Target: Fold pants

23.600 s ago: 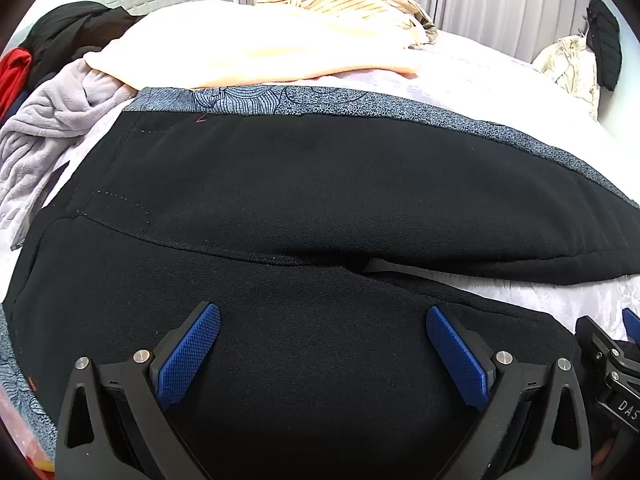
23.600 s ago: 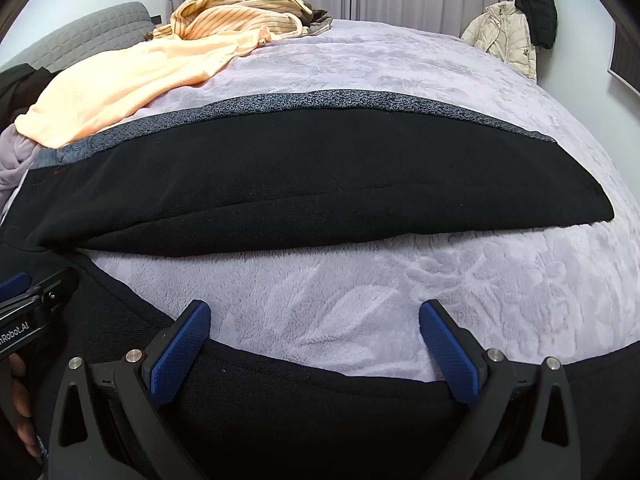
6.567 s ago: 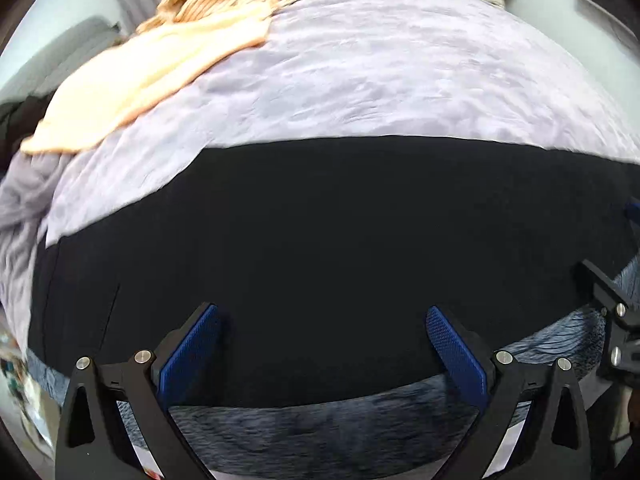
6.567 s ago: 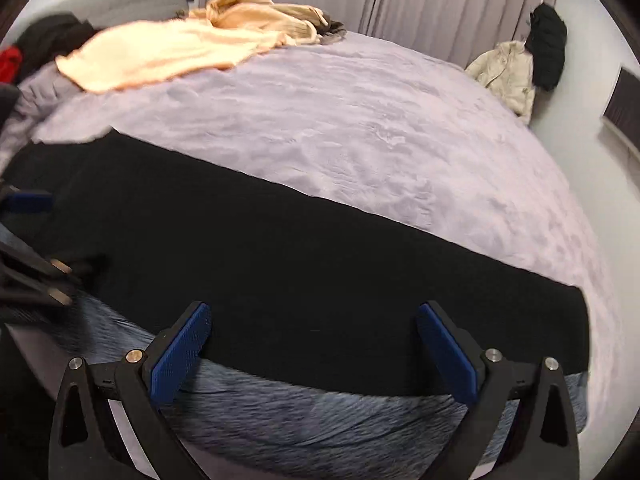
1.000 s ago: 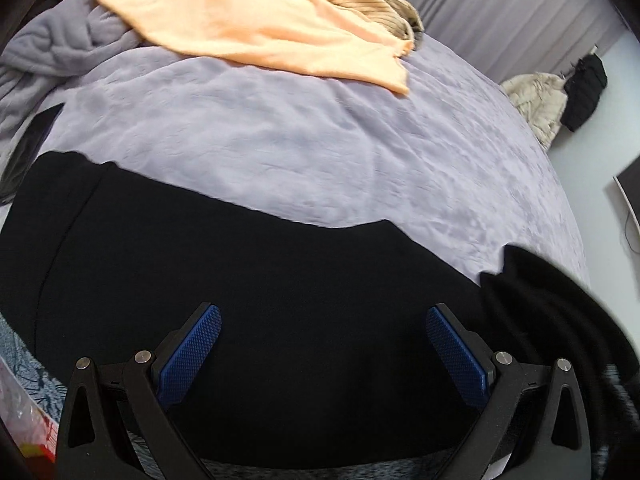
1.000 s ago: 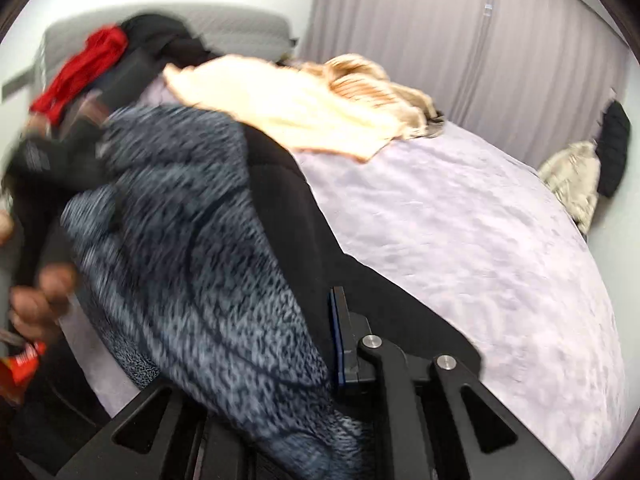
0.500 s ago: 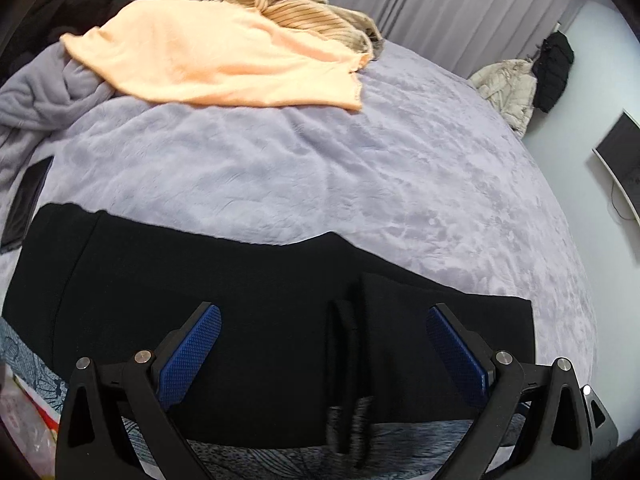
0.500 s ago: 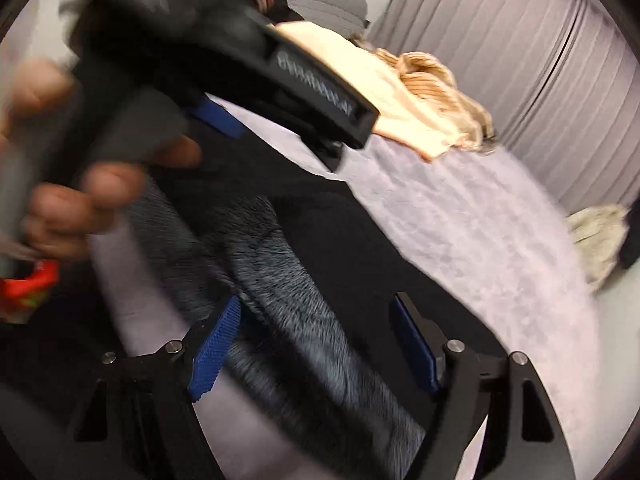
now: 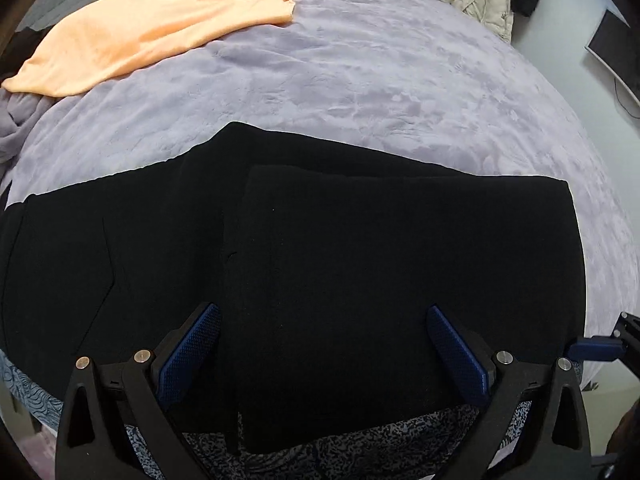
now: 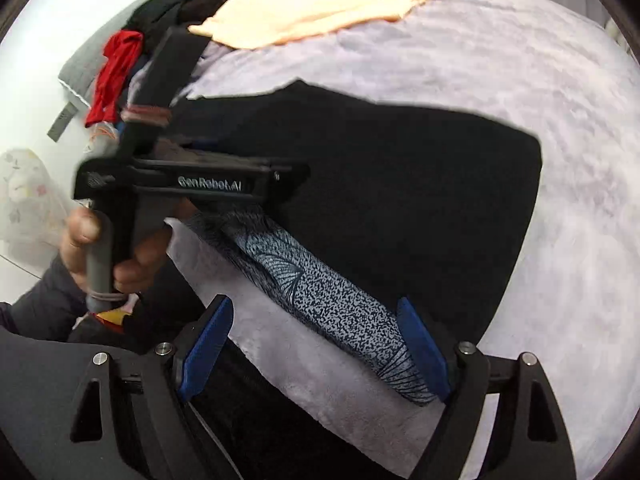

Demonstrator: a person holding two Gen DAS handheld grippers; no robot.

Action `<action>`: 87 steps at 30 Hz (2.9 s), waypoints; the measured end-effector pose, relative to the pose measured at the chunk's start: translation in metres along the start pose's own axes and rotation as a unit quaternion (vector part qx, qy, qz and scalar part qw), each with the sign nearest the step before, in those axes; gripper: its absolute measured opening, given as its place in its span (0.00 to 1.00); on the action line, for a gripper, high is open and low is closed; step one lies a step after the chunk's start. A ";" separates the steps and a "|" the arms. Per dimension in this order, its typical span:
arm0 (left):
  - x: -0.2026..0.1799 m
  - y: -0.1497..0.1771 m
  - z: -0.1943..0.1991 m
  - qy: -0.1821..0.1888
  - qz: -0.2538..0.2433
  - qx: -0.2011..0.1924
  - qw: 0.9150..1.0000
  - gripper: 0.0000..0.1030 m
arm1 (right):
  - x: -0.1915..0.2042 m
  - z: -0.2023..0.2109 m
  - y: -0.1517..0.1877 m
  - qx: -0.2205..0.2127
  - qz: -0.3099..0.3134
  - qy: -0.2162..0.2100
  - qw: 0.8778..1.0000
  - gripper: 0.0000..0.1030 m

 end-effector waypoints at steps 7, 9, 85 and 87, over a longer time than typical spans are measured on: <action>0.000 0.002 -0.001 -0.015 -0.007 -0.012 1.000 1.00 | -0.052 -0.008 -0.048 -0.029 0.032 0.037 0.998 0.84; 0.001 0.003 0.000 -0.016 -0.006 -0.015 1.000 1.00 | -0.064 -0.022 -0.057 -0.019 0.062 0.049 0.997 0.84; 0.316 0.053 0.099 0.011 0.236 -0.134 0.962 1.00 | 0.226 -0.282 -0.174 0.136 0.327 -0.194 0.915 0.37; 0.318 0.042 0.098 0.043 0.210 -0.140 0.967 1.00 | 0.220 -0.252 -0.183 0.102 0.329 -0.208 0.915 0.23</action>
Point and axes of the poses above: each gripper's, at about its wrist camera, not at the fingertips, and z roughly against the way its jaws point, x to its left, y to its underside, the point moved 10 cm from there along -z, roughly the way its jaws point, and after that the axes turned 11 degrees about -x, right-handed, at the moved point
